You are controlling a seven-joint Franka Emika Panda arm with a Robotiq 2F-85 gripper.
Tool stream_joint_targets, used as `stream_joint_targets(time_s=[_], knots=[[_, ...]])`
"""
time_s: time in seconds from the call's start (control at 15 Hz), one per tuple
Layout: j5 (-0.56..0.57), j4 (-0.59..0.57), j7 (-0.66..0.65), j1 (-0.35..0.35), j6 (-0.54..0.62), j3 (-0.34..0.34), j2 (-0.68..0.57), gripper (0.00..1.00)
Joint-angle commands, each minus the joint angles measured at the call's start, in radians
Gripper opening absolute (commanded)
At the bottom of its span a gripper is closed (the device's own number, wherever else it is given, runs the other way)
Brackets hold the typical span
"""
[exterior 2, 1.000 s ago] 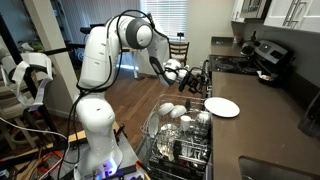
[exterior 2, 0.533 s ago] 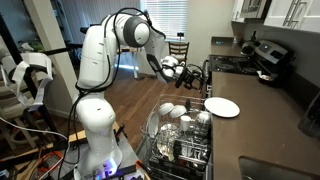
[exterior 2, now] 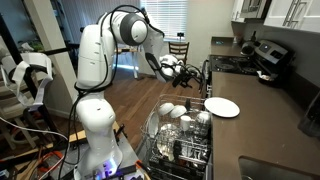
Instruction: Put a plate from the dishwasher on the counter
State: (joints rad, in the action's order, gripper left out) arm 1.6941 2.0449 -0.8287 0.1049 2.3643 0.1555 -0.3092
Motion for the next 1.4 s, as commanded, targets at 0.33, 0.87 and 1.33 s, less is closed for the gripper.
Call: stream_joint_targets(time_s=[0.33, 0.87, 1.33], knots=[[-0.02, 0.046, -0.011, 0.004, 0.09, 0.003, 0.037, 1.0], [0.014, 0.033, -0.03, 0.026, 0.008, 0.006, 0.013, 1.0], [0.071, 0.007, -0.128, -0.013, 0.414, 0.004, 0.007, 1.0]])
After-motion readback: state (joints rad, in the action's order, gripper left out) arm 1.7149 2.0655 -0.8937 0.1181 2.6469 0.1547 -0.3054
